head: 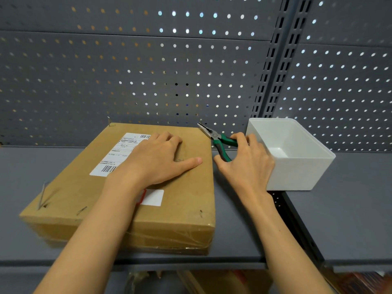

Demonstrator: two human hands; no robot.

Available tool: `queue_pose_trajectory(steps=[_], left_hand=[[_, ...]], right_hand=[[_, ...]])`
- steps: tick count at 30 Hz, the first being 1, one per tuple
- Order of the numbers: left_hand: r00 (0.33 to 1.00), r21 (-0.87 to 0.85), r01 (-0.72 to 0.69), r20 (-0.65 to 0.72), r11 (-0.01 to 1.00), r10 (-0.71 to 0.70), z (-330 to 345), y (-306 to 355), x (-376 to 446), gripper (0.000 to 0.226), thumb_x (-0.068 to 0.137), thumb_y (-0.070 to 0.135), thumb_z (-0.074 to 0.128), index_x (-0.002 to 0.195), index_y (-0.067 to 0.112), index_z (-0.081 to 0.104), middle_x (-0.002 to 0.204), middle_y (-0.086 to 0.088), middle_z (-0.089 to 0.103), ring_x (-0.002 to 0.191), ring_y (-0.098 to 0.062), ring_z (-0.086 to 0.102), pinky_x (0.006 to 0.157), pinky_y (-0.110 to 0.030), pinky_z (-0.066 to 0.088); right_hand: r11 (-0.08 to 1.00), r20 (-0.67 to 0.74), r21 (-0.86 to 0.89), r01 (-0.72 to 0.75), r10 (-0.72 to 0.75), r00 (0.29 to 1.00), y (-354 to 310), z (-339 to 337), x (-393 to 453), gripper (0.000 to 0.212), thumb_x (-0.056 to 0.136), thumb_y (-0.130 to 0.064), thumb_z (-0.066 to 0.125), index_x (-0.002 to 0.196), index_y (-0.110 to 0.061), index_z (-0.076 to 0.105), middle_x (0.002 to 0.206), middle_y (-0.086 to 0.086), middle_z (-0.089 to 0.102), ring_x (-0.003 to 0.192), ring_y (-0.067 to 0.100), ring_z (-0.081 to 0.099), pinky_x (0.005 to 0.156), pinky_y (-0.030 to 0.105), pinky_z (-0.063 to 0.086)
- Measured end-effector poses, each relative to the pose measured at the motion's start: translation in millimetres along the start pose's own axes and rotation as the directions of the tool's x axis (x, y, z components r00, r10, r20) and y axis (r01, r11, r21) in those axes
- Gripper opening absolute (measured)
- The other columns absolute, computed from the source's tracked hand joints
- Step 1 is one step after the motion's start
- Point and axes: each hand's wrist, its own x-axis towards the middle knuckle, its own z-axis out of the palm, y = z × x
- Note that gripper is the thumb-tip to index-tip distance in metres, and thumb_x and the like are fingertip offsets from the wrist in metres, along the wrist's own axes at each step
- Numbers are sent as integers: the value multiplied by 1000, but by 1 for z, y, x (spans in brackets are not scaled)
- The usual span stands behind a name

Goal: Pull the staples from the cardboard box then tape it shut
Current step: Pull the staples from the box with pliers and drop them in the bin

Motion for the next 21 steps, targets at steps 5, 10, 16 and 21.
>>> queue_pose_trajectory(steps=[5, 10, 16, 21], left_hand=[[1000, 0, -3, 0, 1000, 3, -1, 0, -1, 75, 81, 70, 37, 140, 22, 35, 142, 2, 37, 129, -18, 33, 105, -34, 30], [1000, 0, -2, 19, 1000, 2, -1, 1, 0, 75, 82, 70, 36, 140, 23, 34, 143, 2, 36, 130, -19, 31, 105, -35, 29], [998, 5, 5, 59, 1000, -5, -1, 2, 1, 75, 83, 70, 35, 142, 23, 32, 145, 2, 33, 132, -19, 28, 106, -35, 27], [997, 11, 16, 77, 1000, -17, -1, 3, 1, 77, 82, 70, 34, 142, 22, 31, 145, 1, 33, 132, -20, 28, 107, -35, 28]], right_hand=[[1000, 1, 12, -3, 3, 1000, 0, -1, -1, 47, 63, -42, 73, 101, -16, 62, 90, 7, 59, 79, 33, 58, 59, 29, 31], [1000, -29, 14, 1, 0, 1000, 1, 1, -2, 47, 60, -42, 75, 97, -16, 63, 86, 7, 60, 74, 33, 59, 57, 28, 31], [991, -76, 132, -24, 34, 997, -3, -6, -4, 47, 61, -41, 73, 100, -17, 63, 89, 5, 61, 78, 30, 60, 58, 29, 36], [967, -194, 255, -10, 61, 979, -23, -13, -5, 46, 58, -40, 68, 99, -19, 64, 87, 1, 61, 74, 25, 61, 52, 26, 37]])
